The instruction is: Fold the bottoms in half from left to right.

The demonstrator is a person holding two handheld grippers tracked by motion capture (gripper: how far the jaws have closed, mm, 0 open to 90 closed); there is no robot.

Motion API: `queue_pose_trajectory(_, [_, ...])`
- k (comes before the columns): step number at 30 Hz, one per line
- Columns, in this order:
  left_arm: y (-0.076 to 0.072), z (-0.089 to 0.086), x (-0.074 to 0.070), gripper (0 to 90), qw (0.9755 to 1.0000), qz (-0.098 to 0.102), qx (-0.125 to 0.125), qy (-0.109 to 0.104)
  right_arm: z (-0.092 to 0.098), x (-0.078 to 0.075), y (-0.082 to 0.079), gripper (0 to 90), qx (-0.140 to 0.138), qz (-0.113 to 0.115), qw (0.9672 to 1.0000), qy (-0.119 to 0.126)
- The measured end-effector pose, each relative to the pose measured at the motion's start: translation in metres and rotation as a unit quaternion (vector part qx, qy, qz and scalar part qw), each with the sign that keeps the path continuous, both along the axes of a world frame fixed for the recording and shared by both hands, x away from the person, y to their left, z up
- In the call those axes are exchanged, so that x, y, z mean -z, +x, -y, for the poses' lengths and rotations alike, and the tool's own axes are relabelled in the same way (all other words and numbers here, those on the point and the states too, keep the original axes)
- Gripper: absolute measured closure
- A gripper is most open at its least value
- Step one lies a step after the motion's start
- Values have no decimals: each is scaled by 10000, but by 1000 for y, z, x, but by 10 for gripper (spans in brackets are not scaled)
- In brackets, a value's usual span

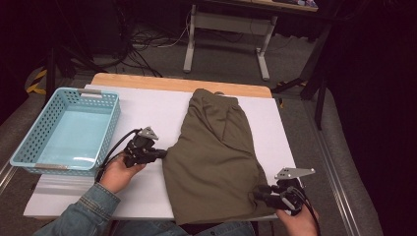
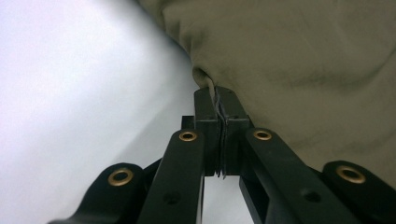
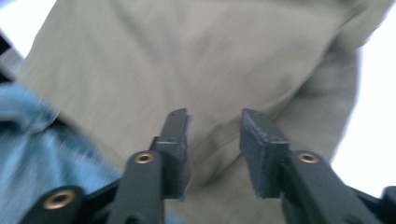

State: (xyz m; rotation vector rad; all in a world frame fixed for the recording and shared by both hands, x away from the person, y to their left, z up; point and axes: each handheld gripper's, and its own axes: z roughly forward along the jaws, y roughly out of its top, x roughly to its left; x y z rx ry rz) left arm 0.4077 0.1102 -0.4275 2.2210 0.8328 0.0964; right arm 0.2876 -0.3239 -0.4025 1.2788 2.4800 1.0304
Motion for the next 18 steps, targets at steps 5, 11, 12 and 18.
queue_pose_trajectory(5, [0,1,1,882,10000,31,-11,-66,3,11,24,537,672,150,9975,-165])
queue_pose_trajectory(11, [0,0,1,876,9999,-32,28,-152,4,21,39,900,591,14,9982,-117])
queue_pose_trajectory(12, [0,-1,1,873,9998,-20,44,-179,6,20,41,900,595,-40,9982,-101])
queue_pose_trajectory(18, [-1,-2,-1,734,9992,-3,100,-382,30,22,38,900,918,-158,9956,-117])
